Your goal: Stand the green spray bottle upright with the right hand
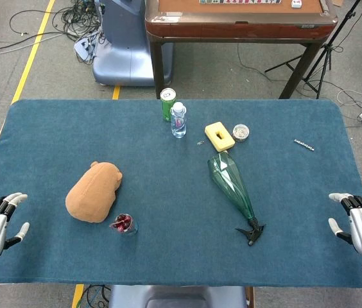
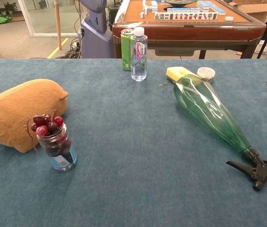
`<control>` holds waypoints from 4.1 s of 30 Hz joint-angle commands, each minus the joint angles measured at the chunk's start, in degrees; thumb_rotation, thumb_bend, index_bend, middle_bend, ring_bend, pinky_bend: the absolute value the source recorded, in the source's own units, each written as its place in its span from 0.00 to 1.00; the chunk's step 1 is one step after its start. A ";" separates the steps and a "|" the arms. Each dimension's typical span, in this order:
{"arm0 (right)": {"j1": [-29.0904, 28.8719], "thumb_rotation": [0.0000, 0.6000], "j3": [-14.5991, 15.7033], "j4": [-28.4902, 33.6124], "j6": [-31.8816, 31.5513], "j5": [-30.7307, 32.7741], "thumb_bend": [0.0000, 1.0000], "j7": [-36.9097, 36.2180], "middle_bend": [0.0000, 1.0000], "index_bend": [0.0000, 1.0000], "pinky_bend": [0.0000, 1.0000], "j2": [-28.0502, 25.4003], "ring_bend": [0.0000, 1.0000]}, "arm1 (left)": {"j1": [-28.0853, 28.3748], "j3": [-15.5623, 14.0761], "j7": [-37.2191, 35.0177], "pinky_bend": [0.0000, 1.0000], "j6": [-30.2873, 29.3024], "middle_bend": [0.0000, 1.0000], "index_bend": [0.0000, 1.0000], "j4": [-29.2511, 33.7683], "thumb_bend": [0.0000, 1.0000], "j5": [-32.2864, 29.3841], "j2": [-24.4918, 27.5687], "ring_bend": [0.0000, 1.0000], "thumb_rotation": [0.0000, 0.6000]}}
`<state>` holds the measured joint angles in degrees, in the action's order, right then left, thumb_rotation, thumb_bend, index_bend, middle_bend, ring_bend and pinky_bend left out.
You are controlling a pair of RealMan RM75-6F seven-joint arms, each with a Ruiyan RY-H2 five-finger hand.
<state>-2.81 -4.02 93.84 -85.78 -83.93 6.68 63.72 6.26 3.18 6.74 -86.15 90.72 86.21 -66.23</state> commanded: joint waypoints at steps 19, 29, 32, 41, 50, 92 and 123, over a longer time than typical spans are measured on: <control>-3.20 1.00 0.32 -2.15 3.39 -3.11 0.26 1.49 0.36 0.33 0.37 0.51 0.32 | 0.15 0.09 0.15 0.25 0.01 0.23 0.22 0.30 0.33 0.04 0.04 0.21 1.00; -8.19 1.00 1.55 -1.61 11.95 -4.39 0.27 0.14 0.36 0.33 0.37 -0.11 0.31 | -0.09 -0.07 0.03 0.25 -0.21 0.23 0.23 0.28 0.33 0.03 0.08 0.21 1.00; -9.62 1.00 1.79 -1.48 14.87 -3.72 0.35 0.04 0.37 0.33 0.37 -0.47 0.31 | -0.19 -0.09 -0.02 0.25 -0.34 0.23 0.24 0.33 0.33 0.05 0.23 0.21 1.00; -14.30 1.00 2.86 -0.82 25.26 -0.56 0.52 0.05 0.26 0.14 0.33 -0.96 0.22 | -0.22 -0.25 0.38 0.25 -0.50 0.23 0.27 0.85 0.33 0.47 0.31 0.21 1.00; -18.31 1.00 3.53 -2.24 31.60 0.00 0.72 -1.66 0.23 0.12 0.29 1.53 0.18 | -0.41 -0.42 1.02 0.25 -0.85 0.23 0.29 1.75 0.33 0.86 0.62 0.21 1.00; -37.65 1.00 -2.40 -3.74 36.75 -9.23 0.83 -3.11 0.23 0.12 0.27 12.58 0.17 | -2.19 -1.05 -0.24 0.25 -2.68 0.23 0.32 1.81 0.33 1.41 1.36 0.21 1.00; -55.46 1.00 -6.13 -24.70 53.06 4.79 0.89 6.39 0.30 0.13 0.24 28.21 0.17 | -5.36 -1.41 -4.81 0.25 -5.66 0.23 0.32 -0.49 0.33 1.24 1.81 0.21 1.00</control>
<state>-58.52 -10.40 69.23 -32.65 -79.62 12.71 92.39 0.88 1.76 1.96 -91.81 90.26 87.42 -64.39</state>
